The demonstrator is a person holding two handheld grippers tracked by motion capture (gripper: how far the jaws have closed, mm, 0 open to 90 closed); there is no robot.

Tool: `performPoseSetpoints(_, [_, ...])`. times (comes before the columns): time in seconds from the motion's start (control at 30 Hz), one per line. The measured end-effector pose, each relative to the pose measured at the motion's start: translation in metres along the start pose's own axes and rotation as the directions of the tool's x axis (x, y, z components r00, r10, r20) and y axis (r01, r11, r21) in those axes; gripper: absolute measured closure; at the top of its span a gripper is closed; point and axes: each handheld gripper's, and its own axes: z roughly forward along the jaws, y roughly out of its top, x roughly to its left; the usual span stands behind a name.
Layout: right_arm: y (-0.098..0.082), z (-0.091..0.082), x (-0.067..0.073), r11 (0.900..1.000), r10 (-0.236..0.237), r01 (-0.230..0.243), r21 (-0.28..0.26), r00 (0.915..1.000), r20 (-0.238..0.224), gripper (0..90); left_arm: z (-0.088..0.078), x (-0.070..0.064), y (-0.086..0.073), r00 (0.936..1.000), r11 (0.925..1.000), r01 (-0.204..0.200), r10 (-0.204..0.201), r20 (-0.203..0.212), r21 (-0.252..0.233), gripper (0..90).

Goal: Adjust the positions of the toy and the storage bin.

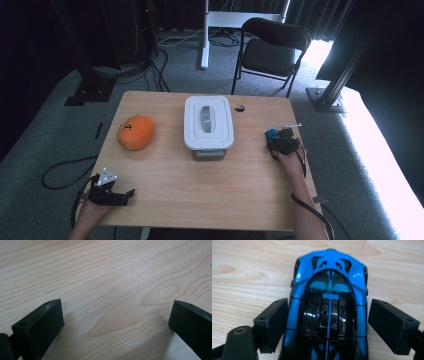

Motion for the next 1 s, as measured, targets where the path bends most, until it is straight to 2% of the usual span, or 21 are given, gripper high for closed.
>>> performPoseSetpoints(0.17, [-0.001,0.001,-0.001,1.000,0.017,-0.017,-0.004,0.9992,-0.036,22.7,0.000,0.000,0.000,1.0000,1.0000,0.000,0.000,0.000,0.000,0.2])
performPoseSetpoints(0.37, [-0.001,0.000,-0.002,1.000,0.000,0.000,0.008,0.9993,-0.037,24.2,0.000,0.000,0.000,1.0000,1.0000,0.000,0.000,0.000,0.000,0.2])
performPoseSetpoints(0.47, [-0.002,-0.001,-0.002,1.000,0.016,-0.016,0.005,0.9991,-0.039,25.1,0.000,0.000,0.000,1.0000,1.0000,0.000,0.000,0.000,0.000,0.2])
performPoseSetpoints(0.67, [-0.004,-0.004,-0.003,1.000,0.020,-0.020,0.001,0.9989,-0.043,25.6,0.000,0.000,0.000,1.0000,1.0000,0.000,0.000,0.000,0.000,0.2])
performPoseSetpoints(0.83, [-0.003,-0.013,-0.008,1.000,0.028,-0.028,-0.001,0.9977,-0.061,26.3,0.000,0.000,0.000,1.0000,1.0000,0.000,0.000,0.000,0.000,0.2])
performPoseSetpoints(1.0, [-0.005,-0.023,-0.008,1.000,-0.009,0.009,0.003,0.9976,-0.069,26.4,0.000,0.000,0.000,1.0000,1.0000,0.000,0.000,0.000,0.000,0.2])
